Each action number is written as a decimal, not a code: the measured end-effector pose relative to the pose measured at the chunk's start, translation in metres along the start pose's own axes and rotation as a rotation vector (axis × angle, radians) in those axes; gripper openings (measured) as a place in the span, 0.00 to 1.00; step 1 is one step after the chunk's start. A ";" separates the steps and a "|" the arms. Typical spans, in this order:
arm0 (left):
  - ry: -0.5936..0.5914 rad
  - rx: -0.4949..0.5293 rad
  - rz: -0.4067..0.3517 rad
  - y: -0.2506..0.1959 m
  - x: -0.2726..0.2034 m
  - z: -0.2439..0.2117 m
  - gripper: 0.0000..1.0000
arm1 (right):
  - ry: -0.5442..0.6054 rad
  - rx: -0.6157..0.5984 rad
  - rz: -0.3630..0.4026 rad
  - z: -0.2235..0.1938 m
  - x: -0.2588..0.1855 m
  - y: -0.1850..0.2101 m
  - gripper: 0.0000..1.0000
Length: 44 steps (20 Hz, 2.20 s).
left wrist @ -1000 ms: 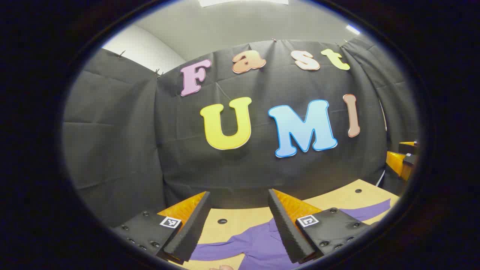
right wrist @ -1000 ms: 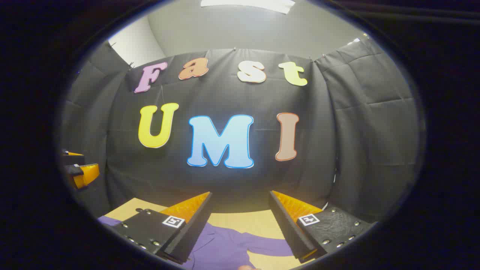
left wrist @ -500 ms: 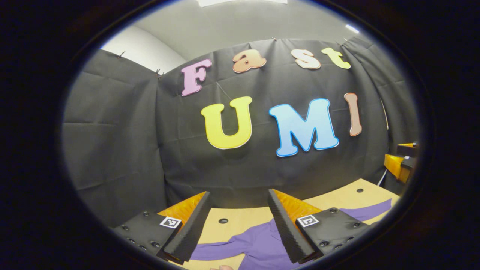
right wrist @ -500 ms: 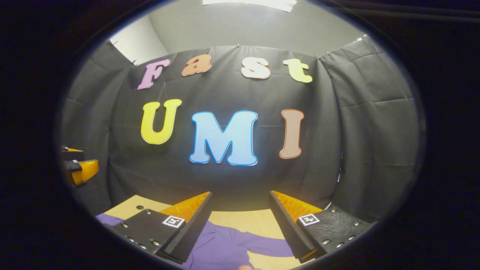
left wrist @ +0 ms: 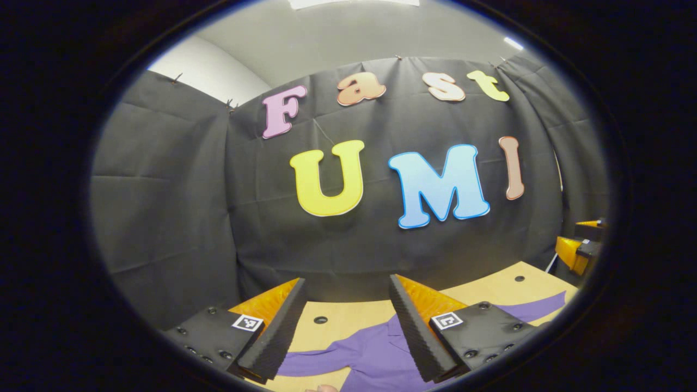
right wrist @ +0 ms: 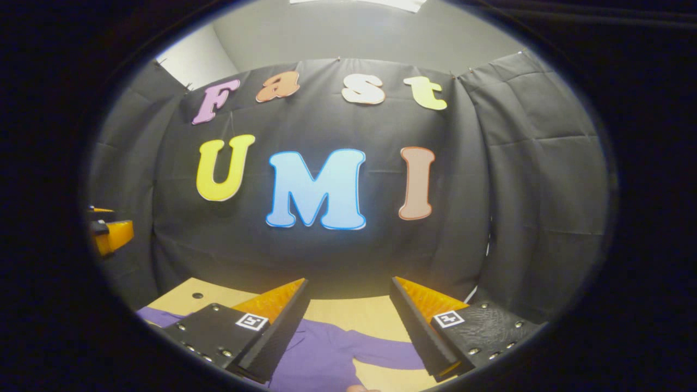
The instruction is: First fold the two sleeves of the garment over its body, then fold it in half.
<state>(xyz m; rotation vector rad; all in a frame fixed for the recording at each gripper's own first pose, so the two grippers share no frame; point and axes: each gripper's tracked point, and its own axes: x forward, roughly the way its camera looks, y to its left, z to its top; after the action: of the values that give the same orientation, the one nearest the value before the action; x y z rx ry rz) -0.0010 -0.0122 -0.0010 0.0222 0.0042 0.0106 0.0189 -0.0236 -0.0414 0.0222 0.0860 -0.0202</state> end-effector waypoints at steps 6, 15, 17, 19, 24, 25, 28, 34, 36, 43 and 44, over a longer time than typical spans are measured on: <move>0.009 0.010 -0.006 -0.008 0.000 -0.003 0.96 | 0.146 0.008 -0.065 -0.077 0.020 -0.046 0.93; 0.070 -0.011 0.062 0.006 -0.002 -0.024 0.95 | 0.351 0.119 -0.238 -0.202 0.046 -0.138 0.95; 0.086 -0.011 0.086 0.013 -0.001 -0.030 0.95 | 0.406 0.113 -0.277 -0.233 0.049 -0.159 0.95; 0.104 -0.004 0.111 0.019 0.001 -0.035 0.95 | 0.461 0.107 -0.296 -0.262 0.052 -0.174 0.95; 0.125 0.029 0.162 0.026 0.004 -0.040 0.94 | 0.563 0.119 -0.325 -0.314 0.056 -0.194 0.95; 0.125 0.037 0.164 0.024 0.005 -0.038 0.94 | 0.577 0.125 -0.329 -0.323 0.057 -0.196 0.97; 0.125 0.053 0.162 0.015 0.009 -0.036 0.94 | 0.621 0.138 -0.342 -0.343 0.063 -0.201 0.97; 0.126 0.057 0.147 -0.001 0.012 -0.035 1.00 | 0.700 0.147 -0.355 -0.377 0.064 -0.203 0.97; 0.128 0.055 0.148 -0.001 0.012 -0.035 1.00 | 0.694 0.162 -0.355 -0.380 0.063 -0.202 0.99; 0.129 0.036 0.144 -0.001 0.008 -0.038 1.00 | 0.692 0.207 -0.328 -0.382 0.065 -0.193 0.82; 0.128 0.036 0.142 -0.001 0.007 -0.037 1.00 | 0.680 0.238 -0.305 -0.381 0.067 -0.188 0.82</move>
<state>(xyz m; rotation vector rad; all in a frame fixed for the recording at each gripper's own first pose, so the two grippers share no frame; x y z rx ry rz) 0.0057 -0.0119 -0.0383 0.0580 0.1304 0.1543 0.0486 -0.2040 -0.4304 0.2536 0.7668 -0.3289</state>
